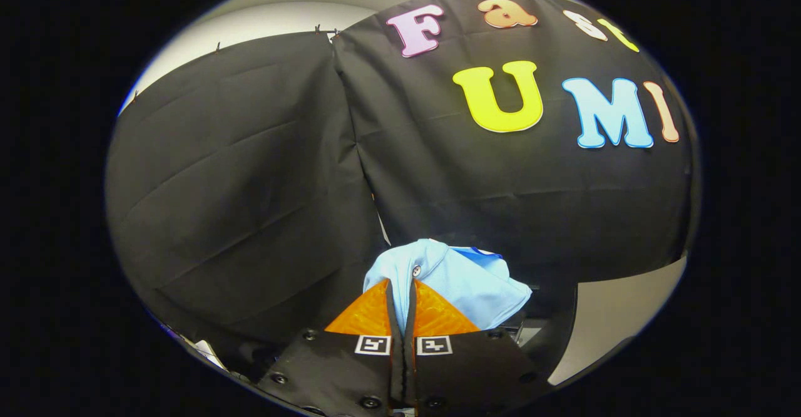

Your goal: Put the clothes into the washing machine and then close the washing machine lid.

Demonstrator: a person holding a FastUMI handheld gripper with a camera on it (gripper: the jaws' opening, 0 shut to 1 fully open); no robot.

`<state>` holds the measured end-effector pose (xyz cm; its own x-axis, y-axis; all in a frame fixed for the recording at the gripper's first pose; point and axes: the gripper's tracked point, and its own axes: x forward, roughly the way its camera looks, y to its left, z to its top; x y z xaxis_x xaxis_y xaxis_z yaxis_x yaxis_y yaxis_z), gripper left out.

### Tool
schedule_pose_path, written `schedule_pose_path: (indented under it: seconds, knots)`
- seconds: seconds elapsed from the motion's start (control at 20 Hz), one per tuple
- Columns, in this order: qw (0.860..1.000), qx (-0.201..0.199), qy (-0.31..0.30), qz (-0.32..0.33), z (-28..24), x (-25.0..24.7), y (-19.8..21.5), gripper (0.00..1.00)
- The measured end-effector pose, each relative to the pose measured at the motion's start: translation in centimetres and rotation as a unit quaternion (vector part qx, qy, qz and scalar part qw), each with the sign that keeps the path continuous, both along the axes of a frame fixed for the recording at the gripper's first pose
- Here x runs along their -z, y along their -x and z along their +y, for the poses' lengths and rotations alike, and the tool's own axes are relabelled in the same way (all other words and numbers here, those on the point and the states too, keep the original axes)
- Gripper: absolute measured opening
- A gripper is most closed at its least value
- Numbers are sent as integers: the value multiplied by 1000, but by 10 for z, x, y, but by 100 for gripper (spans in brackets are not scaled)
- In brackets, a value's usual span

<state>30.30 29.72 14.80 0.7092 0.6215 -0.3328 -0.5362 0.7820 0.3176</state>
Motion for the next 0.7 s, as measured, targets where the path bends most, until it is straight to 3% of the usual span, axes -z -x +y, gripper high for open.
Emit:
schedule_pose_path:
  seconds: [0.7]
  knots:
    - [998, 17, 24, 52, 29, 66, -12, 1]
